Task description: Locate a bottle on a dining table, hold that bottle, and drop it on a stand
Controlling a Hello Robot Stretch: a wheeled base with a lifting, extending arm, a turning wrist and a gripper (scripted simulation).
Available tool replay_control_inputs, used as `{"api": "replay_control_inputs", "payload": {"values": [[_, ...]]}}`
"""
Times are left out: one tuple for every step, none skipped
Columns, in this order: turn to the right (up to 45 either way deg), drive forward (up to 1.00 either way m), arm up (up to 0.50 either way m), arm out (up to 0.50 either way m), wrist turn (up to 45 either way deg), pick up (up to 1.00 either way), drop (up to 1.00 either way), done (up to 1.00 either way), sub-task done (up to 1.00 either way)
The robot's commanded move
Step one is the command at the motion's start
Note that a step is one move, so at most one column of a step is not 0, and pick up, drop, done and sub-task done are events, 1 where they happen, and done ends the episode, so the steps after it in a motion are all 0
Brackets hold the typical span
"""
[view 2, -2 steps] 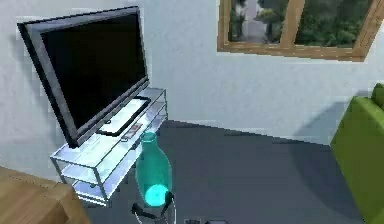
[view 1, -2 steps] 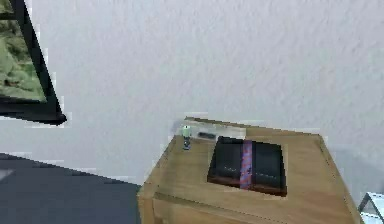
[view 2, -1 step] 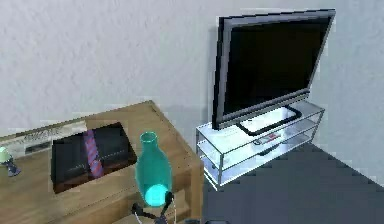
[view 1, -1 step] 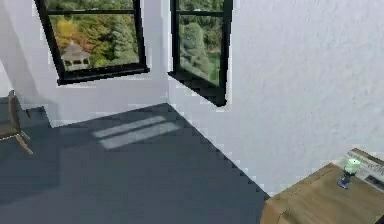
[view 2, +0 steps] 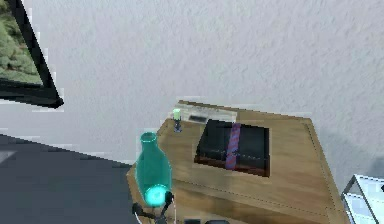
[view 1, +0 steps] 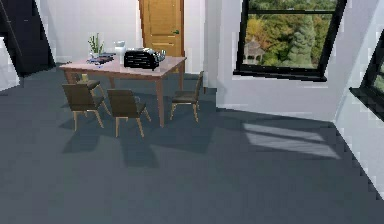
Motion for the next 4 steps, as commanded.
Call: {"api": "replay_control_inputs", "payload": {"values": [[0.0, 0.0, 0.24, 0.0, 0.0, 0.0, 0.0, 0.0, 0.0], [0.0, 0.0, 0.0, 0.4, 0.0, 0.0, 0.0, 0.0, 0.0], [0.0, 0.0, 0.0, 0.0, 45.0, 0.0, 0.0, 0.0, 0.0], [0.0, 0.0, 0.0, 0.0, 30.0, 0.0, 0.0, 0.0, 0.0]]}}
